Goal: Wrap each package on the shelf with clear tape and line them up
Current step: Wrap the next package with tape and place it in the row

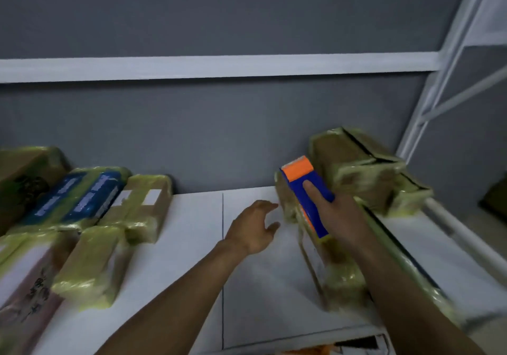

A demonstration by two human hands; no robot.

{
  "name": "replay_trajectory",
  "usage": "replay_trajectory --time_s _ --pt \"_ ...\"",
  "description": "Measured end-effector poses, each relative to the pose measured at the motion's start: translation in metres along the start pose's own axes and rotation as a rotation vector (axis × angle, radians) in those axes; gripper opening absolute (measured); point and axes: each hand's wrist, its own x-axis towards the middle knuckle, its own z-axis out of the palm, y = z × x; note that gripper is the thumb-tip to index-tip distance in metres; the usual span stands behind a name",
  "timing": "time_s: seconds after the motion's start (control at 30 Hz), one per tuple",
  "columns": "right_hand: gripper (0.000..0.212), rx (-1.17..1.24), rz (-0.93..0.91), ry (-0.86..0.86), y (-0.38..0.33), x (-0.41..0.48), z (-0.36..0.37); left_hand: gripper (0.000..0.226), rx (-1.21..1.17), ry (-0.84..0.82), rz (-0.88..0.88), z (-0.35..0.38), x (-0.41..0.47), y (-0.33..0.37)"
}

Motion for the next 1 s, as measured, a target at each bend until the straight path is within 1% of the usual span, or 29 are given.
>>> replay_trajectory --time_s 0.03,0.1,0.17,0.2,0.27,0.33,0.4,0.47,0.57,0.6,0.73,0.77,0.83,0.9,0.93,1.0 --pt "0.064 -0.02 -0.011 0.024 -0.001 0.003 -0.011 0.052 -0.016 -0.037 0.003 0.005 0.012 0.009" --pt "0.074 -0.017 -0.029 0.053 -0.002 0.013 -0.032 0.047 -0.091 -0.101 0.03 0.014 0.03 0.028" --pt "0.08 -0.034 -0.043 0.076 0.0 0.022 -0.05 0.035 -0.265 -0.159 0.085 0.02 0.041 0.045" --pt "0.078 -0.056 -0.045 0.085 0.003 0.026 -0.057 0.031 -0.364 -0.198 0.094 0.024 0.045 0.053" --pt "0.066 -0.113 -0.038 0.106 0.014 0.031 -0.067 0.032 -0.553 -0.292 0.06 0.029 0.054 0.063" --pt "0.059 -0.137 -0.006 0.126 0.026 0.034 -0.071 0.034 -0.663 -0.312 0.019 0.035 0.062 0.067" --pt "0.06 -0.148 0.002 0.134 0.036 0.035 -0.07 0.035 -0.766 -0.249 -0.063 0.041 0.065 0.065" --pt "0.067 -0.153 -0.016 0.11 0.041 0.036 -0.065 0.04 -0.821 -0.167 -0.172 0.045 0.063 0.057" --pt "0.076 -0.107 -0.037 0.012 0.036 0.043 -0.054 0.052 -0.826 -0.073 -0.264 0.038 0.052 0.043" --pt "0.075 -0.091 -0.035 -0.016 0.031 0.046 -0.048 0.055 -0.817 -0.041 -0.277 0.031 0.047 0.036" --pt "0.062 -0.074 -0.06 -0.105 0.011 0.058 -0.017 0.065 -0.773 0.055 -0.308 -0.004 0.023 0.01" --pt "0.062 -0.072 -0.071 -0.132 0.008 0.06 -0.005 0.064 -0.763 0.088 -0.309 -0.013 0.016 0.0" --pt "0.069 -0.107 -0.1 -0.194 -0.002 0.063 0.013 0.053 -0.755 0.158 -0.295 -0.03 -0.001 -0.019" --pt "0.074 -0.173 -0.134 -0.264 -0.013 0.061 0.027 0.044 -0.746 0.265 -0.324 -0.038 -0.023 -0.035" --pt "0.073 -0.164 -0.146 -0.275 -0.014 0.062 0.034 0.042 -0.725 0.313 -0.336 -0.044 -0.03 -0.039" --pt "0.071 -0.197 -0.182 -0.202 -0.018 0.066 0.052 0.038 -0.669 0.34 -0.361 -0.051 -0.041 -0.047"
